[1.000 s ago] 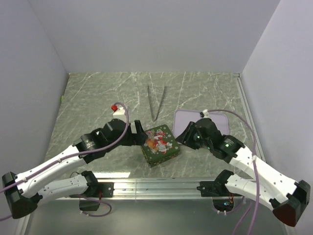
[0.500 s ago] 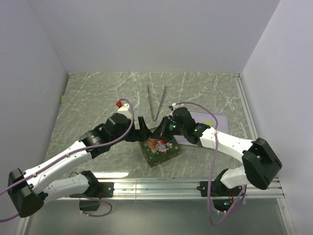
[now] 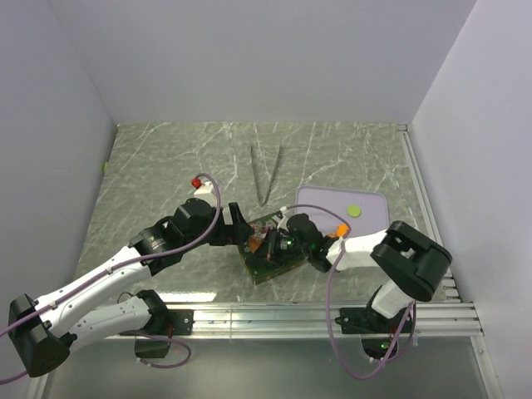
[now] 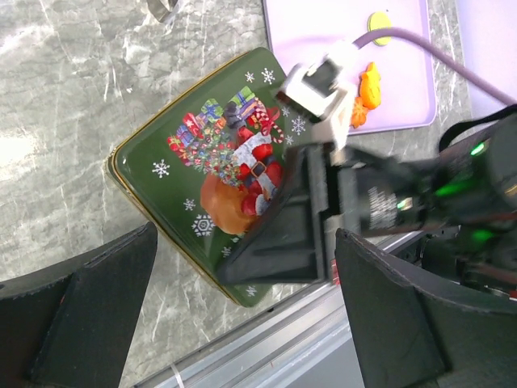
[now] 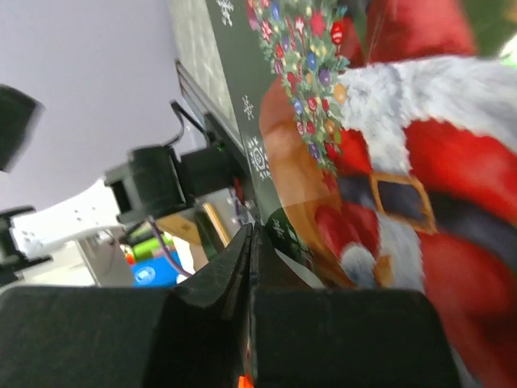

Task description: Pack the cookies

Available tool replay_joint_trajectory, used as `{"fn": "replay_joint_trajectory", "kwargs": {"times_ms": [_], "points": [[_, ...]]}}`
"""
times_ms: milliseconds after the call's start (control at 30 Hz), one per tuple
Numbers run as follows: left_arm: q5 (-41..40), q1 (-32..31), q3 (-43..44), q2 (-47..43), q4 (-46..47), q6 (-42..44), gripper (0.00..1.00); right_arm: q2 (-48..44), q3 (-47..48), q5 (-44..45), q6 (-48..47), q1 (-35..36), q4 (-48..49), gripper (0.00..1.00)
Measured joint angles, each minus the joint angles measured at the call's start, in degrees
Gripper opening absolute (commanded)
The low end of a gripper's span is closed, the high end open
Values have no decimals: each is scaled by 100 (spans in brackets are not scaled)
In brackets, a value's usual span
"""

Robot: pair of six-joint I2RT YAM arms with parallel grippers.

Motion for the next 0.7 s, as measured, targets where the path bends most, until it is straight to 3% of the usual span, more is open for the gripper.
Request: {"fn": "replay_joint_trajectory", "kwargs": {"times_ms": [267, 500, 700], "points": [[37, 11, 0, 4, -24, 4, 97, 457, -177, -28, 205, 297, 914, 0], [61, 28, 0, 4, -39, 22, 97, 542, -33, -26, 195, 308, 837, 0], [85, 85, 0, 4, -39, 31, 98, 555, 400, 0, 0, 330, 120, 0]]}}
